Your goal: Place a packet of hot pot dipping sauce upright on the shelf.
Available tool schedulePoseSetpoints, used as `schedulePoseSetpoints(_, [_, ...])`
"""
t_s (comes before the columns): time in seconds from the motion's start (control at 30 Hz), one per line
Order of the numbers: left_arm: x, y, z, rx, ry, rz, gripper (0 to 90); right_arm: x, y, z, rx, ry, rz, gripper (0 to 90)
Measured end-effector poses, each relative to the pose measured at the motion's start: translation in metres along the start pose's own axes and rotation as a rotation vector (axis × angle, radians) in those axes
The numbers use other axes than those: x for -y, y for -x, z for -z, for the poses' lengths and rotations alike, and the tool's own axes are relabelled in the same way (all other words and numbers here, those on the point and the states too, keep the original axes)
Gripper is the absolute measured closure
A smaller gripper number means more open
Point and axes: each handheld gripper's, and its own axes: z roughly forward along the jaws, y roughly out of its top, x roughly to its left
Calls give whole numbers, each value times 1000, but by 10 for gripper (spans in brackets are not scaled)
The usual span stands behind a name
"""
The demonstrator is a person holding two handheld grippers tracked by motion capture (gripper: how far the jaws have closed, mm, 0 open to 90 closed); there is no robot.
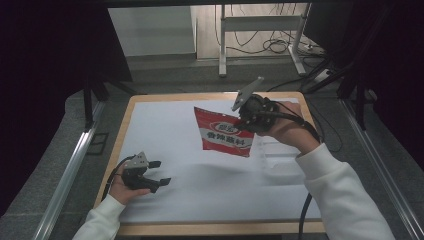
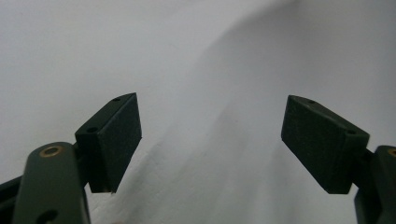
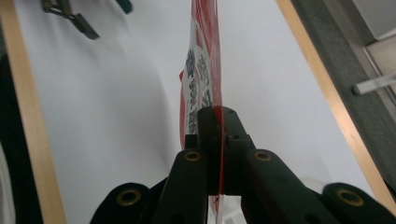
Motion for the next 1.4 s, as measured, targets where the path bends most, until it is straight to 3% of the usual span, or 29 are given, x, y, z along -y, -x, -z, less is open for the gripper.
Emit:
schedulePoseSetpoints(0.27, [0,0,-1,-4,-9,-7,197,24,25,25,67,-6,-58,889])
schedulePoseSetpoints(0.67, [0,0,-3,-9,-20,-10,197,61,44,56,153,-44,-126,889])
schedulePoseSetpoints(1.4, [1,0,-5,-12,-40,-17,197,119,50,83,194,-95,-223,888])
